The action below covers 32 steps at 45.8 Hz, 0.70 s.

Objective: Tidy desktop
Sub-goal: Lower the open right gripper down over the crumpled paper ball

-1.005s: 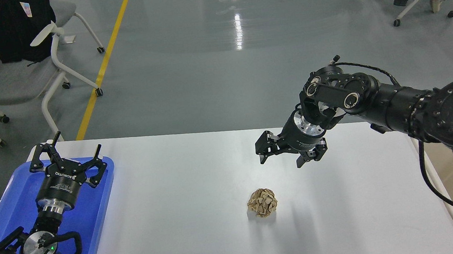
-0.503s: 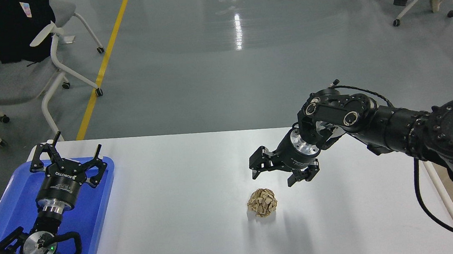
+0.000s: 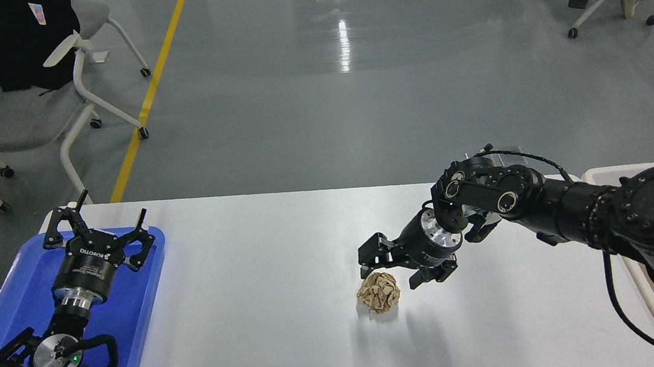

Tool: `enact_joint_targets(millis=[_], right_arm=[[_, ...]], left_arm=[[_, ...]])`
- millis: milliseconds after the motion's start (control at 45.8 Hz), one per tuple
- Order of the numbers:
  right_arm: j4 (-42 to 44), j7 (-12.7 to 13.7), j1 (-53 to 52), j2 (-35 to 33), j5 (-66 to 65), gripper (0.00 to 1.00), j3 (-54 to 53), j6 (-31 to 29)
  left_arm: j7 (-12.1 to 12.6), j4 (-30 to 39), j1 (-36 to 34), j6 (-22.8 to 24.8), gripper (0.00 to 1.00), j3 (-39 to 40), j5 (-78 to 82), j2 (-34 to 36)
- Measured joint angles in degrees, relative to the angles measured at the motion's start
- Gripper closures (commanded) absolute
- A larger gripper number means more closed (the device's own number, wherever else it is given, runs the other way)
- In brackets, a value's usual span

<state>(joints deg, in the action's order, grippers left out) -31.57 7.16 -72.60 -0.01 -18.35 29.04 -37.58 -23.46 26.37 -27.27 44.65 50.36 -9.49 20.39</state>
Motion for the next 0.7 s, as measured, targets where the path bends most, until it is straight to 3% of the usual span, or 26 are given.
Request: enact_joint_targets(millis=[262, 459, 546, 699], right_arm=[[-0.6, -2.0, -4.3, 0.0, -3.0, 0.00, 6.8, 2.2], [-3.7, -3.1, -4.9, 0.0, -6.2, 0.00, 5.4, 2.2], [-5.6, -5.3, -4.8, 0.0, -11.0, 0.00, 4.0, 2.2], [-7.8, -11.5, -4.5, 0.0, -22.5, 0.00, 2.2, 2.4]], left_arm=[[0.0, 0.0, 0.0, 0.0, 0.01, 0.0, 0.0, 0.0], [0.0, 0.0, 0.0, 0.0, 0.01, 0.0, 0.0, 0.0], [0.0, 0.0, 0.0, 0.0, 0.01, 0.0, 0.0, 0.0], [0.0, 0.0, 0.0, 0.0, 0.01, 0.0, 0.0, 0.0]])
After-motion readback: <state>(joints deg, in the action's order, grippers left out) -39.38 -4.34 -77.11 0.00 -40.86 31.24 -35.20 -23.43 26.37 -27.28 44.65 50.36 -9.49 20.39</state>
